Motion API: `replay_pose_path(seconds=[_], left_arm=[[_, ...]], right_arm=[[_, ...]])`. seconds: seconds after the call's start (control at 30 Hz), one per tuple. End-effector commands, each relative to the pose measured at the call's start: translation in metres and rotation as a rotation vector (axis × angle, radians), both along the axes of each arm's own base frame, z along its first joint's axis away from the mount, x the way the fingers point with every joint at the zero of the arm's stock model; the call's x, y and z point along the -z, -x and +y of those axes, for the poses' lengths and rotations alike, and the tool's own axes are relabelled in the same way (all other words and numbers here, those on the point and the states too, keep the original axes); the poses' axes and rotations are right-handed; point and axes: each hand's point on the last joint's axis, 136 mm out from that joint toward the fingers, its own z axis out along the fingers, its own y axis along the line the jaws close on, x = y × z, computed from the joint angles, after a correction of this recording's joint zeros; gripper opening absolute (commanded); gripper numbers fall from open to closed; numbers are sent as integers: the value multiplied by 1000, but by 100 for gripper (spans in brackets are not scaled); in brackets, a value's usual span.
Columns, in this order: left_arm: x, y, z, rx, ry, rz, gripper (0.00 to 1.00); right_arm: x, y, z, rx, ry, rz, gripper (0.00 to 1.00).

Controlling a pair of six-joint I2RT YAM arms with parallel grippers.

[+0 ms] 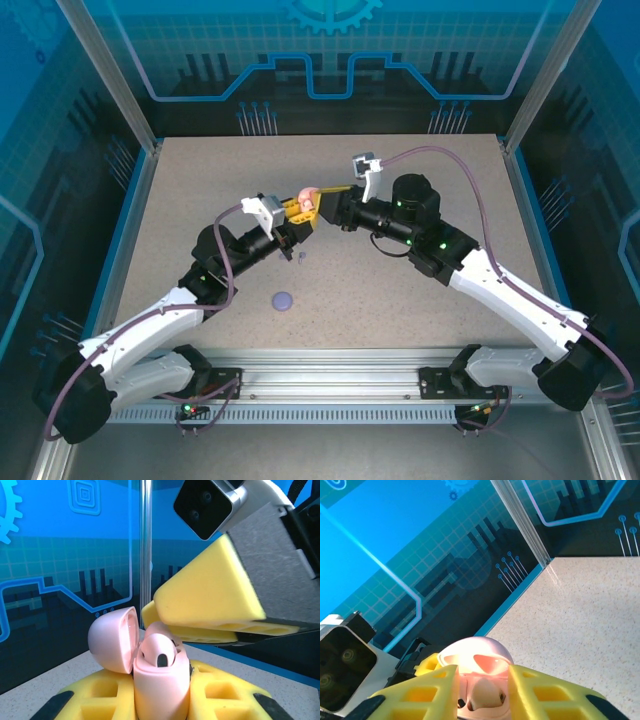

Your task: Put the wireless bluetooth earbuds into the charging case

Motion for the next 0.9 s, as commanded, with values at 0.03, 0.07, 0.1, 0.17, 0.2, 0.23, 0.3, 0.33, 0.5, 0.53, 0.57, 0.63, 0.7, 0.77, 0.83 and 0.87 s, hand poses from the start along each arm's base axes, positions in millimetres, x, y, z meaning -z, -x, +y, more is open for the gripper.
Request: replay_pose_path(seconds=[0.03, 0.07, 0.1, 0.17, 0.2, 0.23, 0.3, 0.33, 0.5, 0.53, 0.57, 0.63, 0.7, 0.77, 0.83, 0.87], left_arm=[[-40, 7, 4, 4, 62, -103, 0], [-40, 6, 4, 2, 63, -103, 0], [-40, 6, 4, 3, 62, -102, 0], [-40, 6, 5, 1, 63, -101, 0], [-39, 6, 4, 3, 61, -101, 0], [-38, 6, 4, 2, 61, -98, 0], [-37, 6, 4, 0, 59, -95, 0], [-35, 5, 4, 0, 58, -92, 0], [-28, 5, 2, 11, 45, -84, 0], [-26, 5, 1, 13, 41, -86, 0], [-25, 6, 1, 14, 35, -85, 0], [-22, 6, -1, 23, 19, -80, 0], [-18, 6, -2, 26, 3, -71, 0], [-15, 7, -3, 34, -9, -65, 0], [-12, 8, -5, 46, -21, -58, 0], [-10, 8, -6, 54, -25, -51, 0]], right_arm=[[6, 0, 0, 9, 29, 10, 59], [3, 0, -2, 12, 24, 6, 66], [0, 0, -3, 14, 18, 1, 70], [-7, 1, -8, 15, 1, -7, 77], [-11, 2, -11, 19, -6, -12, 79], [-15, 4, -16, 25, -12, -18, 83], [-23, 9, -24, 33, -27, -35, 87], [-27, 12, -31, 44, -31, -43, 89], [-36, 16, -55, 103, -7, -38, 93], [-36, 14, -59, 118, 7, -24, 93], [-37, 12, -61, 127, 25, -9, 93], [-38, 5, -63, 151, 77, 22, 91], [-38, -2, -64, 171, 140, 53, 85], [-38, -9, -62, 175, 202, 83, 73], [-38, -18, -58, 181, 255, 119, 52], [-38, -21, -56, 177, 271, 131, 44]])
